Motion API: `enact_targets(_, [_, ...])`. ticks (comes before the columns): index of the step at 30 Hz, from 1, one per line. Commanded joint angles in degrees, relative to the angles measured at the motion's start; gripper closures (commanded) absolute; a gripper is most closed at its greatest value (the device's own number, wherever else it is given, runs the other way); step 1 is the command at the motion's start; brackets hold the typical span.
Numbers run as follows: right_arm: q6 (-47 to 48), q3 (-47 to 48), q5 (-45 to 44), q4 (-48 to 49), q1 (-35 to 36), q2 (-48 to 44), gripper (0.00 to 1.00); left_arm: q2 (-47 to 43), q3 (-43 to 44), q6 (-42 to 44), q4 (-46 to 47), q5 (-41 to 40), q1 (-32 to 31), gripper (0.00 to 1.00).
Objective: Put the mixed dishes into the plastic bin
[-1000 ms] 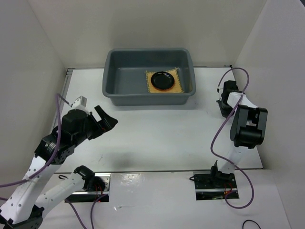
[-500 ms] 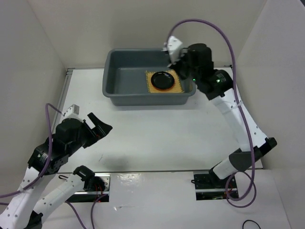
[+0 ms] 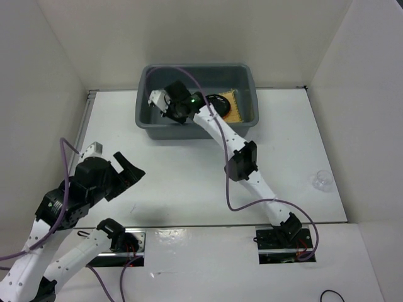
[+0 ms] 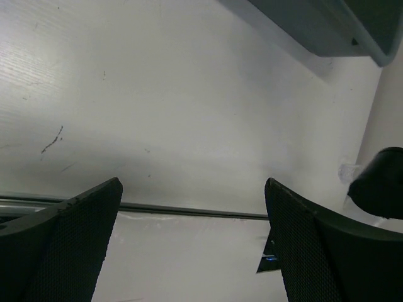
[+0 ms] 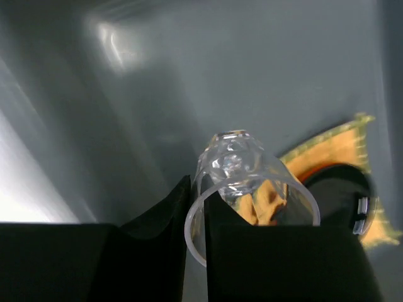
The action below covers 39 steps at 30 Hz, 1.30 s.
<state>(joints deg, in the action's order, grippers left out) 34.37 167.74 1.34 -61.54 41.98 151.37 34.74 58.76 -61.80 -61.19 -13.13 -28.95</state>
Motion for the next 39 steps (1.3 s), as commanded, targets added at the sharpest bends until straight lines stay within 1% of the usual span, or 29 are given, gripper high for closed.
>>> enact_targets(1, [2.7, 0.4, 0.0, -2.1, 1.2, -3.4, 1.00, -3.5, 0.1, -4.1, -3.1, 0.2, 0.3, 0.00])
enact_targets(2, [2.7, 1.1, 0.0, -1.5, 1.2, -2.8, 1.00, -3.5, 0.1, -4.1, -3.9, 0.2, 0.3, 0.00])
enact_targets(4, [2.7, 11.4, 0.7, -4.6, 0.7, 3.3, 1.00, -4.1, -0.4, -4.1, -4.5, 0.2, 0.3, 0.00])
enact_targets(5, [3.2, 10.5, 0.2, -5.7, 0.7, 3.3, 1.00, -4.1, -0.9, -4.1, -5.1, 0.2, 0.3, 0.00])
enact_targets(6, [3.9, 7.4, 0.1, -5.7, 0.7, 3.3, 1.00, -3.4, -0.9, -4.1, -5.1, 0.2, 0.3, 0.00])
enact_targets(7, [4.0, 7.3, 0.8, -5.7, 0.0, 4.4, 1.00, -3.4, -1.5, -4.1, -5.1, 0.2, 0.3, 0.00])
enact_targets(9, [4.0, 11.5, 0.9, -7.4, 0.0, 7.3, 0.98, -2.8, -1.5, -4.1, -4.6, 0.8, 0.3, 0.00])
enact_targets(10, [4.5, 10.3, 0.9, -7.4, 0.0, 7.4, 0.98, -2.8, -1.5, -4.1, -4.6, 0.8, 0.3, 0.00])
enact_targets(14, [4.5, 11.7, 0.9, -7.9, -0.5, 10.4, 0.88, -1.1, -1.5, -4.1, -5.2, 0.8, 0.3, 0.00])
enact_targets(15, [4.5, 11.7, 0.9, -7.3, -0.5, 11.3, 0.84, -1.1, -0.9, -4.1, -6.0, 0.8, 0.3, 0.00])
enact_targets(16, [4.5, 11.7, 0.9, -6.7, -0.5, 11.9, 0.84, -0.6, -0.9, -4.1, -6.0, 0.8, 0.3, 0.00])
enact_targets(20, [3.9, 11.7, 0.9, -5.3, -0.5, 12.5, 0.78, -0.6, -0.9, -4.6, -7.4, 0.8, 0.3, 0.00])
enact_targets(23, [3.3, 11.7, 1.4, -4.1, -0.5, 12.5, 0.67, -0.6, -0.9, -5.2, -8.0, 0.8, 0.3, 0.00])
enact_targets(24, [3.3, 11.7, 1.4, -4.1, -1.0, 11.6, 0.58, -0.6, -0.9, -5.2, -8.0, 0.8, 0.3, 0.00])
enact_targets(26, [2.8, 11.7, 1.9, -3.6, -1.5, 9.7, 0.53, -0.6, -0.9, -5.2, -7.5, 0.8, 0.3, 0.00])
enact_targets(27, [2.8, 11.7, 1.9, -3.6, -1.5, 8.9, 0.49, -0.6, -1.5, -5.2, -7.5, 0.8, 0.3, 0.00])
enact_targets(29, [2.2, 11.7, 1.9, -3.0, -2.2, 7.3, 0.48, -0.6, -2.1, -5.2, -6.9, 1.3, 0.3, 0.00])
enact_targets(31, [1.1, 11.7, 0.2, -1.5, -2.8, 3.4, 0.46, -0.6, -2.1, -5.2, -6.9, 1.3, 0.3, 0.00])
enact_targets(32, [-0.8, 11.7, -0.3, -1.5, -4.5, 1.6, 0.45, -0.6, -2.1, -5.2, -6.9, 1.3, 0.3, 0.00])
enact_targets(33, [-2.4, 11.7, -0.3, -1.5, -5.7, -2.9, 0.42, -0.6, -2.1, -5.2, -6.9, 1.3, 0.3, 0.00])
enact_targets(34, [-4.3, 11.7, -0.9, -1.5, -7.0, -5.3, 0.35, -1.1, -2.6, -5.2, -6.9, 1.3, 0.3, 0.00])
enact_targets(35, [-8.1, 11.7, -0.9, -2.4, -10.2, -7.7, 0.33, -1.1, -2.6, -5.2, -6.9, 0.8, 0.3, 0.00])
enact_targets(36, [-9.8, 11.7, -0.4, -3.9, -12.1, -12.8, 0.32, -1.8, -2.6, -5.7, -6.9, 0.8, 0.3, 0.00])
enact_targets(37, [-11.2, 11.7, -0.4, -7.9, -13.9, -15.2, 0.28, -2.5, -2.6, -5.7, -6.9, 0.2, 0.3, 0.00])
enact_targets(38, [-13.8, 11.7, -0.4, -10.2, -17.8, -17.4, 0.26, -3.3, -2.6, -6.2, -6.9, 0.2, 0.3, 0.00])
enact_targets(39, [-13.8, 11.7, 0.5, -12.8, -20.0, -21.4, 0.23, -3.3, -2.6, -6.2, -6.9, 0.2, 0.3, 0.00])
